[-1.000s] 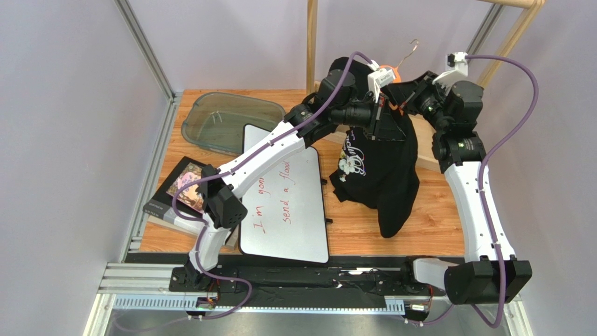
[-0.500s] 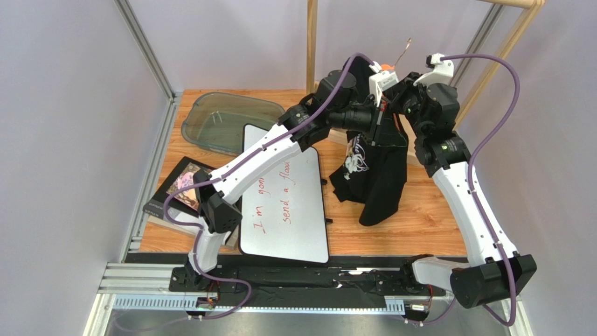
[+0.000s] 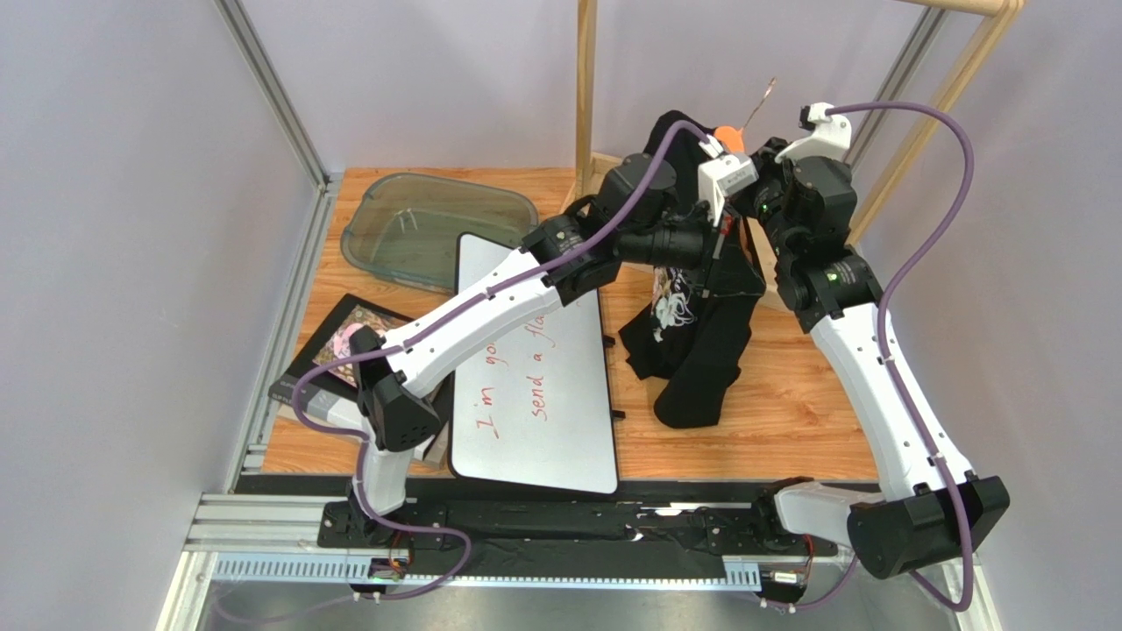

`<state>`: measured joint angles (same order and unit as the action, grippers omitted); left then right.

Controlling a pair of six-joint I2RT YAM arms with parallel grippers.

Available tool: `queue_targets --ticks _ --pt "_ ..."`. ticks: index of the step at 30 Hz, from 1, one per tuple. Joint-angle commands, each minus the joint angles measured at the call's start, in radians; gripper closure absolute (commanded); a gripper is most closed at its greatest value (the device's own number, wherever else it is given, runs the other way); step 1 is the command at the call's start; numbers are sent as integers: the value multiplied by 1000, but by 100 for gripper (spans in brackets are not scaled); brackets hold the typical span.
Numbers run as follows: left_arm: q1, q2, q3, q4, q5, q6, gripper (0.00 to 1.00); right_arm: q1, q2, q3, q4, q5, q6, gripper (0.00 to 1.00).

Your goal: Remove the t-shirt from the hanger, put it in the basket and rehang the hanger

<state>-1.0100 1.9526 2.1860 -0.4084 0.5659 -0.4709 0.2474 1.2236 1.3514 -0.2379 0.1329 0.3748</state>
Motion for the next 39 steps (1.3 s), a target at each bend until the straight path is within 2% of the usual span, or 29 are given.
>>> queue_targets --ticks 1,7,11,19,24,27,28,30,34,37,39 --pt "-98 -11 -14 80 123 -38 100 -5 8 64 100 83 42 100" --pt "-104 -86 -270 229 88 -77 100 -3 1 100 45 129 64 100" --pt "-104 -150 -438 221 19 -32 100 -51 -7 109 -3 103 118 100" --pt "-85 -172 -518 214 -55 -12 100 -59 -22 146 -109 53 144 100" --pt "20 -239 -620 258 -35 -41 100 -59 -102 103 -126 27 50 100" --pt "62 -283 -635 258 -26 -37 80 -59 -148 57 -106 -12 -3 100" --pt "65 -294 -632 257 -23 -16 68 -59 -156 49 -107 -19 -13 100" --pt "65 -313 -608 234 -6 8 60 -59 -179 38 -121 -48 -27 100" --pt "68 -331 -557 171 -18 49 26 -60 -153 103 -254 -104 -63 100" --pt "71 -350 -543 149 -72 58 23 -57 -106 193 -418 -119 -76 100" --pt "80 -350 -528 128 -127 58 13 -57 -95 224 -481 -173 -74 100"
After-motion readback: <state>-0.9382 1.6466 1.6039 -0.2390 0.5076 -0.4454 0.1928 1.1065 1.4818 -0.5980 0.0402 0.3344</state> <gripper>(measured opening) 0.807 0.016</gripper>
